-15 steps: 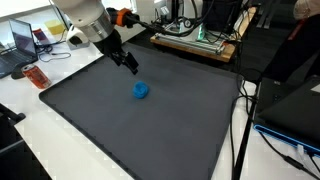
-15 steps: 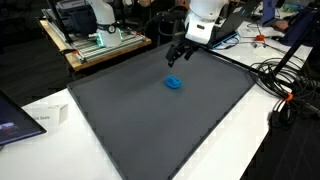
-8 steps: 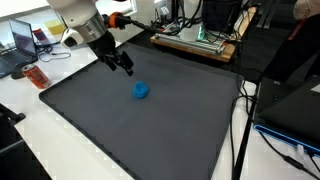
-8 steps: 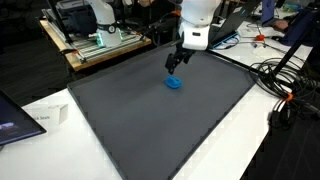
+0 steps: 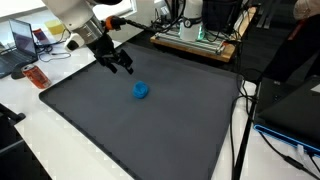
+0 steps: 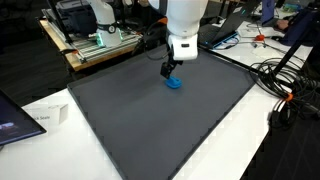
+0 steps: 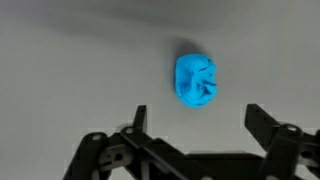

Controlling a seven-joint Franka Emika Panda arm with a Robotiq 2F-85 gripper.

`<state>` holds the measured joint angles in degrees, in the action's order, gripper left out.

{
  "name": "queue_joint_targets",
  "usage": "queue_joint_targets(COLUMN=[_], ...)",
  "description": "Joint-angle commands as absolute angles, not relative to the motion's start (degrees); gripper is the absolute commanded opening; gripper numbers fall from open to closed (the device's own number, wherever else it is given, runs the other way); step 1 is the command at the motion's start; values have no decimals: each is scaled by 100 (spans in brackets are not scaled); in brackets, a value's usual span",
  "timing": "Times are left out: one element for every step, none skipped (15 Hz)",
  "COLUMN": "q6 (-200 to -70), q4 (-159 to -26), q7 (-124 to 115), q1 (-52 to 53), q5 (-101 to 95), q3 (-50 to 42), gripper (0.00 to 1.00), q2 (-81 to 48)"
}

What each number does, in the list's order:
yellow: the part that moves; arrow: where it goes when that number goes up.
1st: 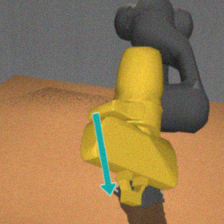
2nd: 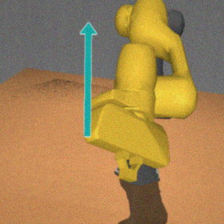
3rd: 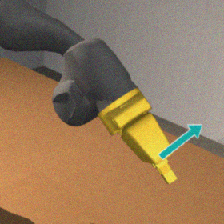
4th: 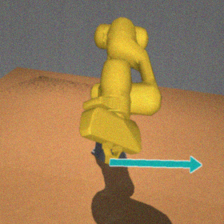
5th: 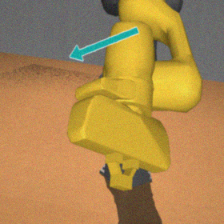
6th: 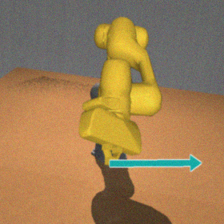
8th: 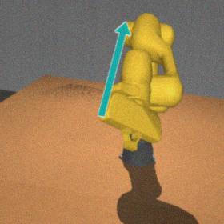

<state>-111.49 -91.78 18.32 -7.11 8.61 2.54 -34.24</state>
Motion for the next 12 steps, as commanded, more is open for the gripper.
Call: queue_joint_targets(q6=[-11294, -11331, -11312, -11307, -11298, -11285, -11299, -11319, -11330, -11319, -11317, -11305], q4=[-9345, -9362, -9336, -9328, -9306, -9289, -9292, -9298, -9304, -9302, -9303, -9300], q7=[2427, 2605, 2717, 2825, 2960, 3078, 3185, 3324, 3450, 3595, 3757, 3920], q1=[-991, -1056, -1113, -1154, -1217, -1279, -1331, -1401, -1454, -1510, -1574, -1630], q5=[1238, 1320, 1404, 1453, 1530, 1605, 1669, 1755, 1811, 1871, 1943, 2013], q3=[422, 454, 468, 474, 499, 520, 537, 569, 591, 613, 639, 661], gripper=[100, 100, 100, 100, 100, 100, 100, 100, 100, 100, 100, 100], q2=[-3423, -3451, -3516, -3563, -3627, -3688, -3735, -3778, -3813, -3847, -3871, -3899])
